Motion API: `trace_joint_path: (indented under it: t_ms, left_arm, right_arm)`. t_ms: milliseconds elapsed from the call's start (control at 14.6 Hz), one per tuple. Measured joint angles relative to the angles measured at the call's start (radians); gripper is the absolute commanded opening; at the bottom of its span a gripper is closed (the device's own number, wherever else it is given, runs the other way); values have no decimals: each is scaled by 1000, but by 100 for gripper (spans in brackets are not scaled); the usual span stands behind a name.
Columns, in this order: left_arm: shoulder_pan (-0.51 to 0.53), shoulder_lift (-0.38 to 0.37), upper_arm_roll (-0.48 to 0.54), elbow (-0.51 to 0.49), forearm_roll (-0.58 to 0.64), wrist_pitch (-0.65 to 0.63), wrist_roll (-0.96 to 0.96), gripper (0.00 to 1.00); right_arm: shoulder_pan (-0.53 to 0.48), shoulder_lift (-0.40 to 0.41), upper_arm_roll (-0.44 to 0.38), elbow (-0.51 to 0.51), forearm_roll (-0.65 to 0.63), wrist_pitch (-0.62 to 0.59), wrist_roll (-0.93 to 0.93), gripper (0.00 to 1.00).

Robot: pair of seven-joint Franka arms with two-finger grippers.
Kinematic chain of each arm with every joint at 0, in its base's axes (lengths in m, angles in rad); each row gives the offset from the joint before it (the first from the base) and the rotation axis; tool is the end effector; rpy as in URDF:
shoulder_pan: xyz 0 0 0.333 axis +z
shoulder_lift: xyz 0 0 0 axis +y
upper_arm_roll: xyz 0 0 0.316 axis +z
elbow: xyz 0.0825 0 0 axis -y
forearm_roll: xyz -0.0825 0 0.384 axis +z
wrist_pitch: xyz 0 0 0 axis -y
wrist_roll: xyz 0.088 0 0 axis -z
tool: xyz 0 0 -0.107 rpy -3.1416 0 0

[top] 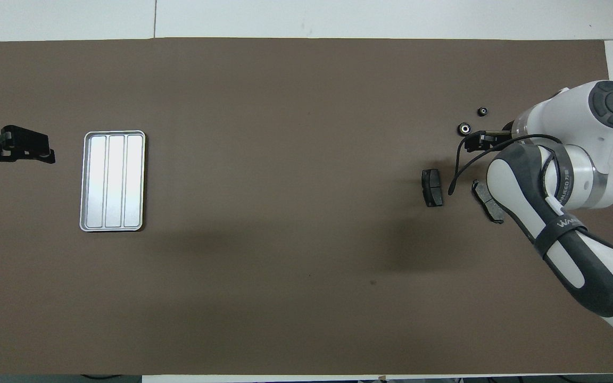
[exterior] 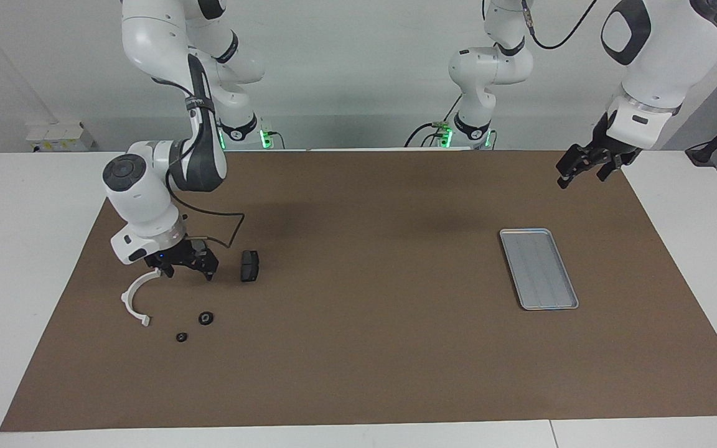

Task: Pick bearing gear from pile to tray
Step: 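Reach the right gripper to the black bearing gears farthest from the robot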

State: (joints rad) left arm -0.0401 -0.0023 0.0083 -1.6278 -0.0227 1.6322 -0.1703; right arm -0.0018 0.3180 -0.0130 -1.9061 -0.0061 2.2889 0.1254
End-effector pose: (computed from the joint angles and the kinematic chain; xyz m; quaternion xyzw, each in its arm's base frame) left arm 0.5581 -0.0201 0.6042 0.9975 0.0698 0.0022 0.0116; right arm 0.6269 -0.0090 0.3384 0.9972 -0.0677 0.0326 0.0026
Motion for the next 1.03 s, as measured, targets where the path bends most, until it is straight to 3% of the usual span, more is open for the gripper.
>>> trace_joint_path:
  t_ms: [547,1025]
  left_arm:
    - [0,0,0,0,0,0,0,100]
    - [0,0,0,0,0,0,0,100]
  right_arm:
    - [0,181,-1,162,0,11,45,99]
    - [34,234,0,207,-9,10,94,99]
